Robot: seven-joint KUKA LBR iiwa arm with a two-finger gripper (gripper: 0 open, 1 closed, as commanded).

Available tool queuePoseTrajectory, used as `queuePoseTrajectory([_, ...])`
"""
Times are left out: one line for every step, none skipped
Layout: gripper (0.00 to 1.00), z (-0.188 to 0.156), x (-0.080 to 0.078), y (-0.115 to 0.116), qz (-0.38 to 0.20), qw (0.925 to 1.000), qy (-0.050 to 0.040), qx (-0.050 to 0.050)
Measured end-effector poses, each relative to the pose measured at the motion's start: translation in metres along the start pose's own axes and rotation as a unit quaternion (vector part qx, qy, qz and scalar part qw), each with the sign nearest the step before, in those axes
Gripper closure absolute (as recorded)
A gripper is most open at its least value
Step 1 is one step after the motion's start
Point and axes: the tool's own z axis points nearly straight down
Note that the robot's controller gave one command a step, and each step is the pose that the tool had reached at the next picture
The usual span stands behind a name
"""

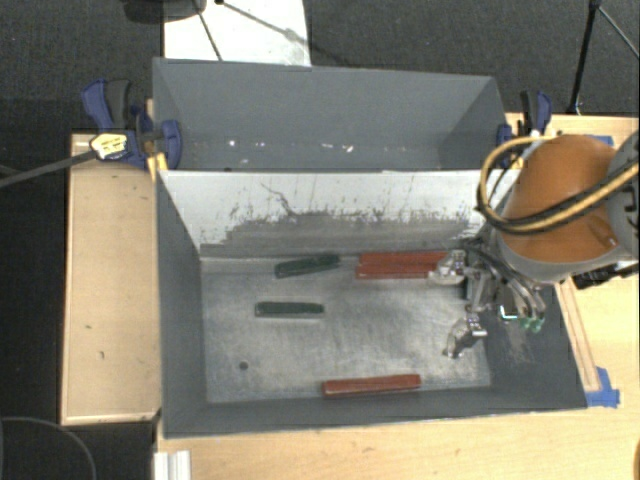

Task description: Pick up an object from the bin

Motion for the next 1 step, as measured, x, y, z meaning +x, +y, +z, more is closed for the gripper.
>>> queuePoseTrajectory([0.00, -0.0040, -0.0019, 0.0002, -0.001, 1.0000, -0.0040, 0.000])
